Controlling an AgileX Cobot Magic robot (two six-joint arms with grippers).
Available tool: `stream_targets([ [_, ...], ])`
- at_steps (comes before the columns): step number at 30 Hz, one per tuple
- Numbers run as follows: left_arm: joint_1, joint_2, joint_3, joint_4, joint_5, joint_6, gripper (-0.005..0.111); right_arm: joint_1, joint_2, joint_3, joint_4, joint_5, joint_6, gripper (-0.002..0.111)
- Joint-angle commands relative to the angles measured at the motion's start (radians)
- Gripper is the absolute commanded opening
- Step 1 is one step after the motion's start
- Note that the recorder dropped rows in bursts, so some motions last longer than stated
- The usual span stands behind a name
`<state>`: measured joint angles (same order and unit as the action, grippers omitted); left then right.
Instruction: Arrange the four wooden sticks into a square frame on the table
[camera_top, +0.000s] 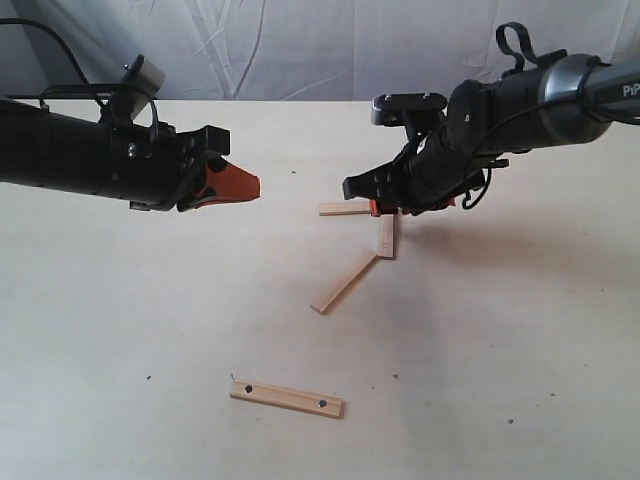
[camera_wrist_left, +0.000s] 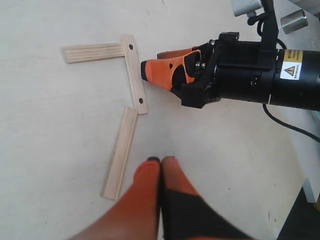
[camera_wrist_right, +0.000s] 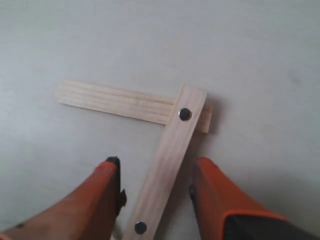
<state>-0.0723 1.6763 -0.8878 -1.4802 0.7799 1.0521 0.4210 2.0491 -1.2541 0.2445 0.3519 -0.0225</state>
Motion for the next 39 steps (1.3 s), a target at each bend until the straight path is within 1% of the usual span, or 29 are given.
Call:
stream_targets([
  [1, -0.008, -0.007, -0.003, -0.001, -0.008, 0.004, 0.0, -0.002, 0.034, 0.002, -0.022, 0.002, 0.0, 0.045],
  [6, -0.008, -0.007, -0.003, -0.001, -0.009, 0.004, 0.0, -0.002, 0.037, 0.002, -0.001, 0.036, 0.0, 0.045],
  [9, -0.008, -0.007, -0.003, -0.001, -0.015, 0.004, 0.0, -0.002, 0.037, 0.002, -0.046, 0.064, 0.0, 0.045],
  [12, -0.008, -0.007, -0.003, -0.001, -0.017, 0.004, 0.0, -0.002, 0.037, 0.002, -0.05, 0.067, 0.0, 0.045],
  [16, -0.008, -0.007, -0.003, -0.001, -0.022, 0.004, 0.0, -0.002, 0.037, 0.002, 0.033, 0.055, 0.0, 0.045],
  [19, -0.008, -0.007, -0.003, -0.001, -0.022, 0.004, 0.0, -0.002, 0.04, 0.002, 0.048, 0.04, 0.0, 0.045],
  [32, -0.008, -0.007, -0.003, -0.001, -0.022, 0.004, 0.0, -0.002, 0.06, 0.002, -0.063, 0.077, -0.002, 0.045],
  [39, -0.008, -0.007, -0.003, -0.001, -0.022, 0.004, 0.0, -0.002, 0.06, 0.002, -0.083, 0.085, -0.002, 0.045],
])
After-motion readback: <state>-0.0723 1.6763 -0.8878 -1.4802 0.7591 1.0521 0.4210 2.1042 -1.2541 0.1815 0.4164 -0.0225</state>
